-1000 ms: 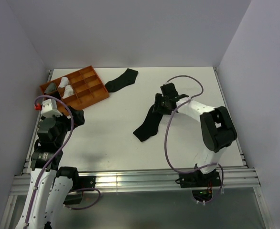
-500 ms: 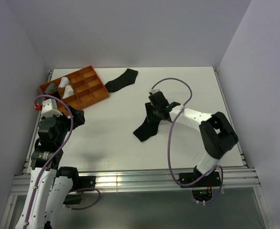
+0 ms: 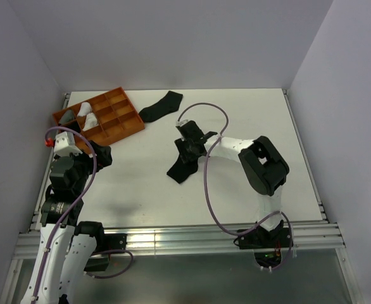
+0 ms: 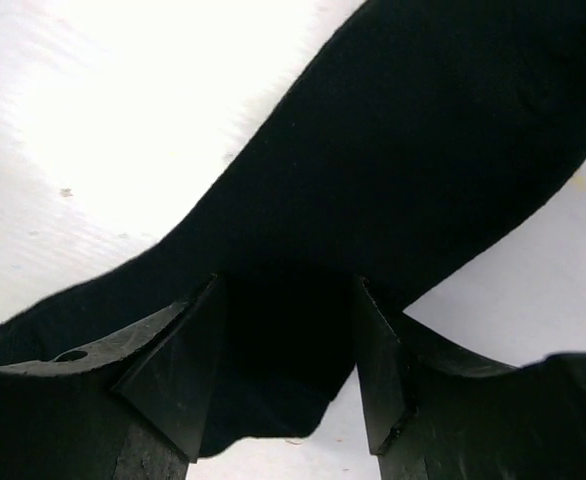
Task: Roll the socks
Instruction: Move the sock to the center of the board, then roll the sock at the center of the board.
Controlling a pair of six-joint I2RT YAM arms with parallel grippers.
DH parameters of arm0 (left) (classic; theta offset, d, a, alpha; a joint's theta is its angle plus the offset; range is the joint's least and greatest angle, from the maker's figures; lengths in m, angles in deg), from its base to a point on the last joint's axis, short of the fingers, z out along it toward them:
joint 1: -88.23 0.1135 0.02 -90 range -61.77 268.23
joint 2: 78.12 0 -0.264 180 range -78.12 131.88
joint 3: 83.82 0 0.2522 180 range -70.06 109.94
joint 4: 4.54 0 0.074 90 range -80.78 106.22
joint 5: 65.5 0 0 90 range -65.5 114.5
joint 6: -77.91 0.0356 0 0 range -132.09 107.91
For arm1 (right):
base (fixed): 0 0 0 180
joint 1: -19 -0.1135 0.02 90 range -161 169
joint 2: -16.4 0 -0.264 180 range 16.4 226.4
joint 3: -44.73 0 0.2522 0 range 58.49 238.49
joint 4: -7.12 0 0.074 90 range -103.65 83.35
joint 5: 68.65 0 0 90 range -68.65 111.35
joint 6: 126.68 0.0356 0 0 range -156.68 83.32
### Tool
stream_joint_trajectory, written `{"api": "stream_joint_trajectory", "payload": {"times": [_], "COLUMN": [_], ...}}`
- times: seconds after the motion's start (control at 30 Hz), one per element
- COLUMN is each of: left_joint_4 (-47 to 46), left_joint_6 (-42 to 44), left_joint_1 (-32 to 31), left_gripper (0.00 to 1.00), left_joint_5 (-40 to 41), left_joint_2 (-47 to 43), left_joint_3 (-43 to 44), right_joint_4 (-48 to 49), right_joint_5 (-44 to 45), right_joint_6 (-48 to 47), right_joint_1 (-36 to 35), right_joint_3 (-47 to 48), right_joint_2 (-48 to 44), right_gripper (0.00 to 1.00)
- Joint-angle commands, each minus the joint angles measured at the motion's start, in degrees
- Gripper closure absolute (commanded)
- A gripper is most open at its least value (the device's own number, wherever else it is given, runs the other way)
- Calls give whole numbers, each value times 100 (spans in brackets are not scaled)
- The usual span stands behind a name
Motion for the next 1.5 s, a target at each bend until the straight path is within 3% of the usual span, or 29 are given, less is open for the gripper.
{"api": "stream_joint_trajectory", "payload": {"times": [0.0, 0.23, 0.4, 0.57, 0.7, 1.2, 1.47], "left_joint_4": [-73, -82, -90, -64, -55, -73, -151], "left_joint_6": [21, 30, 21, 21, 13, 30, 56], "left_joint_1": [1, 10, 27, 45, 53, 62, 80], "left_gripper": [1, 1, 0, 1, 1, 1, 1], "left_joint_5": [94, 76, 23, 41, 50, 6, -178], "left_joint_2": [-41, -23, 3, 38, 38, 47, 38], "left_joint_3": [148, 157, 157, 148, 157, 148, 139], "right_joint_4": [-203, 69, 306, 561, 868, 1511, 1502], "right_joint_5": [-131, 370, 694, 1476, 1732, 1882, 2418], "right_joint_6": [-117, -205, -354, -390, -460, -618, -461], "right_joint_1": [-166, -832, -1492, -2204, -2381, -2443, -2443], "right_joint_3": [271, -211, -765, -1055, -1205, -1398, -1513], "right_joint_2": [16, -1265, -1698, -1488, -1285, -653, -266], "right_gripper": [40, 32, 30, 31, 31, 42, 49]}}
